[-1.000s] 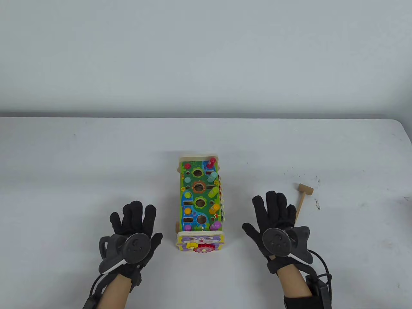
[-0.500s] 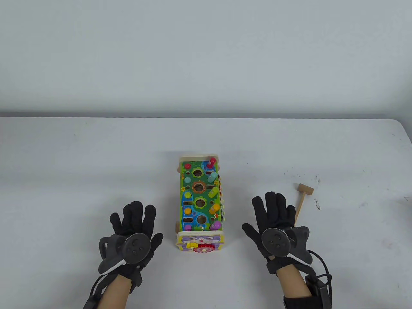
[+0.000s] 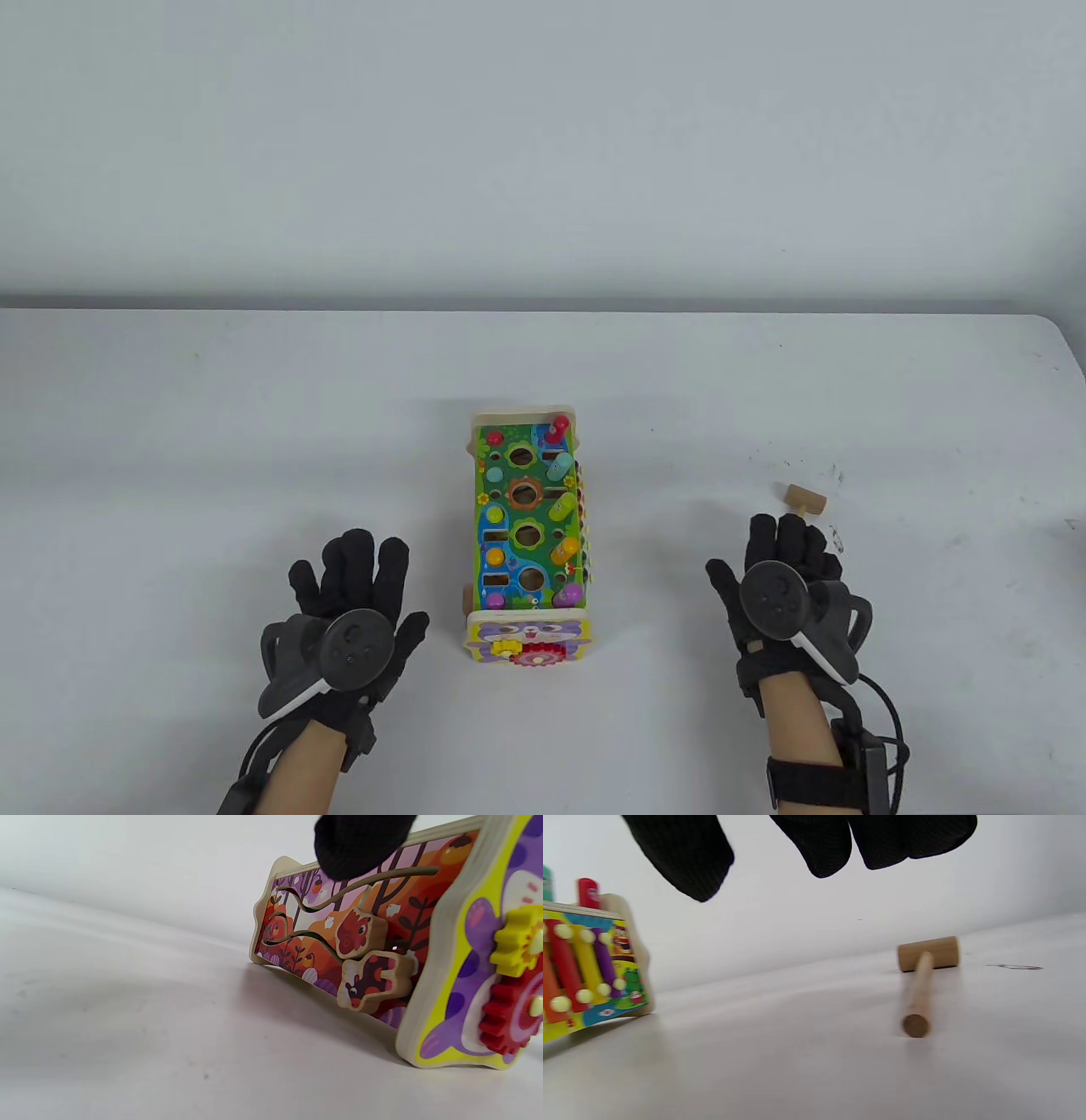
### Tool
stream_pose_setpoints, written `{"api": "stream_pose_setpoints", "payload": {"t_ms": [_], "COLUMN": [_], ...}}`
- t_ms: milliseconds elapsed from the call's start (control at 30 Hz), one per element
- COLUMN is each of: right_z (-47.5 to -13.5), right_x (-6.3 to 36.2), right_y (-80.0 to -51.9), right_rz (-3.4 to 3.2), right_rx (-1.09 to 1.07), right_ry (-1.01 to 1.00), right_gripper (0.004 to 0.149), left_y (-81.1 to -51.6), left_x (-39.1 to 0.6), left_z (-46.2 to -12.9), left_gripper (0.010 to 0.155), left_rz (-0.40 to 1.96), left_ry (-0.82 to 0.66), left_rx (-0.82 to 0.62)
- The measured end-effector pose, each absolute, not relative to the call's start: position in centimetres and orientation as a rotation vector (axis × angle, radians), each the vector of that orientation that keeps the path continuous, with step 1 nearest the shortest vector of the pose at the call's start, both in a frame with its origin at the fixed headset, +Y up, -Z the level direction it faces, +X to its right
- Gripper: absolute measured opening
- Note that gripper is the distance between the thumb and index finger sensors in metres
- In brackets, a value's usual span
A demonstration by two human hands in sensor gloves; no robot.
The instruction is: Whack-a-mole
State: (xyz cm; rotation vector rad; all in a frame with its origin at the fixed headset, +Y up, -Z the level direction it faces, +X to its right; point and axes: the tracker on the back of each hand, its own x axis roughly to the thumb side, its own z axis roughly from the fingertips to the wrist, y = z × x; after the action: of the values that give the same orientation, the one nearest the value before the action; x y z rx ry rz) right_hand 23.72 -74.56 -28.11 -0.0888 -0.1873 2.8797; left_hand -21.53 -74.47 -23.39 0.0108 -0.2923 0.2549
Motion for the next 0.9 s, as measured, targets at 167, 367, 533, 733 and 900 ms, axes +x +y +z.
{"api": "stream_pose_setpoints", "payload": {"t_ms": [167, 367, 533, 733, 900], "right_z": [-28.8, -30.5, -32.0, -32.9, -33.1], "right_x": [26.1, 26.6, 26.2, 25.3, 25.0], "right_y": [-75.0, -76.0, -76.9, -77.6, -77.9], "right_rz": [2.900, 2.984, 2.974, 3.113, 3.110], "right_rx": [-0.350, -0.537, -0.605, -0.654, -0.673], "right_ry": [-0.139, 0.115, 0.285, 0.313, 0.293], "right_gripper": [0.068, 0.067, 0.065, 0.056, 0.047], "left_y": [-74.5, -74.5, -74.5, -74.5, -74.6], "left_x": [-21.6, -21.7, -21.7, -21.7, -21.6], "left_z": [-23.5, -23.7, -23.7, -23.8, -23.8], "left_gripper": [0.083, 0.083, 0.083, 0.083, 0.083], "left_rz": [0.265, 0.280, 0.290, 0.288, 0.287], "left_ry": [-0.292, -0.294, -0.299, -0.300, -0.301], "left_rx": [0.001, -0.012, -0.012, -0.018, -0.024]}}
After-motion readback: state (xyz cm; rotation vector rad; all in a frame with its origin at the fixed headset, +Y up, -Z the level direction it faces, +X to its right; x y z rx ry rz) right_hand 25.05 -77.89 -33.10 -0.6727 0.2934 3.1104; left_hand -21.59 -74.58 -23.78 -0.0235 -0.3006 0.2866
